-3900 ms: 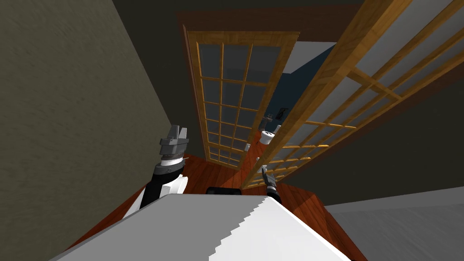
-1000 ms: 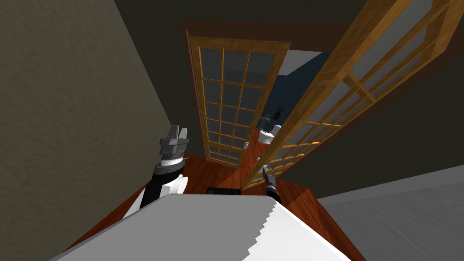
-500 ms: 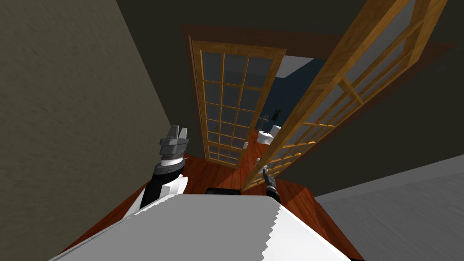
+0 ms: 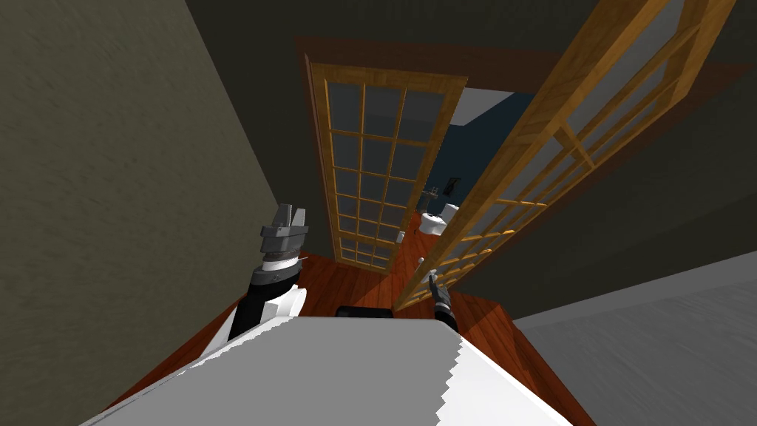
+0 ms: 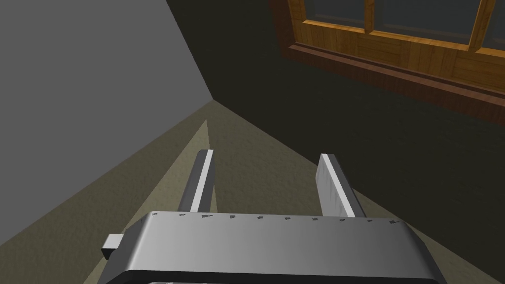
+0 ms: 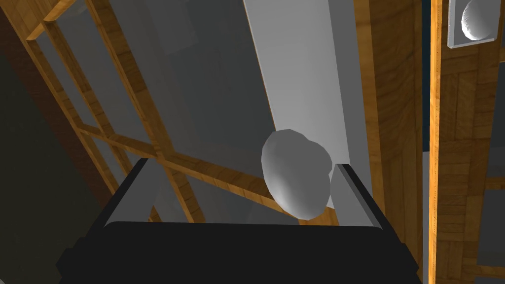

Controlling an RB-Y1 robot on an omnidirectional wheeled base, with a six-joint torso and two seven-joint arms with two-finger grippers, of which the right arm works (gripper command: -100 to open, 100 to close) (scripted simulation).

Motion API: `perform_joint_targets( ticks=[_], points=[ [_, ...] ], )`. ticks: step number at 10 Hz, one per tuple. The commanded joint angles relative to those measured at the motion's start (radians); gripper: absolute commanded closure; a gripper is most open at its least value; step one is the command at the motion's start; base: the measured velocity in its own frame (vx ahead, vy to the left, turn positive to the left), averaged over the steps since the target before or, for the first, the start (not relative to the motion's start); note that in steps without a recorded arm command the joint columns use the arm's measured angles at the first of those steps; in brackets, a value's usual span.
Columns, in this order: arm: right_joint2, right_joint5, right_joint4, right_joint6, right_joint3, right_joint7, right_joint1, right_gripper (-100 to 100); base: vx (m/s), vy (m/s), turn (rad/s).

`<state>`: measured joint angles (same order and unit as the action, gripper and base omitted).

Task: Pull the door open

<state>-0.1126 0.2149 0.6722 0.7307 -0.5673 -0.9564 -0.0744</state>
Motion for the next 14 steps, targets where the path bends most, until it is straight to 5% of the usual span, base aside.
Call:
perform_joint_targets(
  ticks=[1, 14],
  points=[
    [-0.002, -0.006, 0.000, 0.001, 0.007, 0.029, 0.001, 100, -0.033, 0.022, 0.055],
    [-0.020, -0.077, -0.001, 0.015, 0.084, 0.318, 0.013, 100, -0.034, -0.025, 0.048]
  ],
)
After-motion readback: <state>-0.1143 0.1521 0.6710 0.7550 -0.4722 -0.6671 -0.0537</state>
